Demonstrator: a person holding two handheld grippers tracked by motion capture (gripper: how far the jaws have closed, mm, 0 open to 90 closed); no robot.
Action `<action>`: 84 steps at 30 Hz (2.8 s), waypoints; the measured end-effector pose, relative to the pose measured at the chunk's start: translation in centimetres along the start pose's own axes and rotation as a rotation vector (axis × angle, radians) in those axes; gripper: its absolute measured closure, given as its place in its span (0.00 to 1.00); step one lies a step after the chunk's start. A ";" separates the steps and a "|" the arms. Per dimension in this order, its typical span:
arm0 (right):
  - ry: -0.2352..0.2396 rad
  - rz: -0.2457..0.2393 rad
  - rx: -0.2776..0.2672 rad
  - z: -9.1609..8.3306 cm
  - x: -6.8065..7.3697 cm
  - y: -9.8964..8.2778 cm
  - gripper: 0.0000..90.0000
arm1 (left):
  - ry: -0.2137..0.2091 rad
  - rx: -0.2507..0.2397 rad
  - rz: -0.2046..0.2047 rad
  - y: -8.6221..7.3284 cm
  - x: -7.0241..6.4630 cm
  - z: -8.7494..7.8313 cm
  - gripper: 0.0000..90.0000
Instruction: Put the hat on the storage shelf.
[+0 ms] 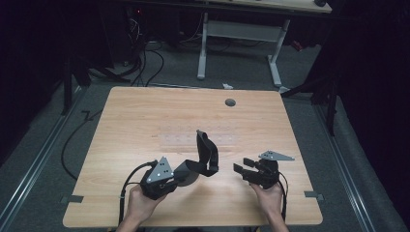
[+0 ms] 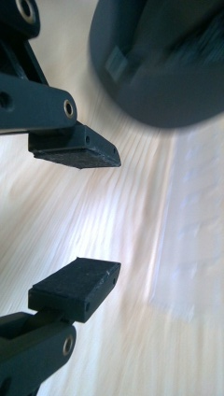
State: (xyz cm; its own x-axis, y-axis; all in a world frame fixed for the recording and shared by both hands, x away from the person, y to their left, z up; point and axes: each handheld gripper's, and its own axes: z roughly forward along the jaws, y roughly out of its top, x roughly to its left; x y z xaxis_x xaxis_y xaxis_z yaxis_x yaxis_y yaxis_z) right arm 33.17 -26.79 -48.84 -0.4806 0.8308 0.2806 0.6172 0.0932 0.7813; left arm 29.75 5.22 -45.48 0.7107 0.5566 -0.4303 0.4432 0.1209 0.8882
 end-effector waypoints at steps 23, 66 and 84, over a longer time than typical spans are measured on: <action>-0.333 -0.111 0.106 2.5 -2.2 -2.8 0.46 | 0.106 -0.143 -0.080 3.0 2.4 -1.6 0.96; -0.337 -0.111 0.107 2.5 -2.1 -2.9 0.44 | 0.293 -0.310 -0.080 9.4 9.1 1.1 0.96; -0.333 -0.111 0.108 2.5 -2.1 -2.9 0.43 | 0.368 -0.304 -0.052 9.0 10.9 2.7 0.96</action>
State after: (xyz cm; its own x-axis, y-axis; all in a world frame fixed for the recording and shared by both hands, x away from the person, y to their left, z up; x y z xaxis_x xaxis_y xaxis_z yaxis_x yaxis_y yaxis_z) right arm 34.00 -27.46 -53.08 -0.3303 0.9438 -0.0137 0.6430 0.2356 0.7287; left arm 42.96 10.10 -42.65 0.4270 0.7905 -0.4390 0.2545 0.3608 0.8973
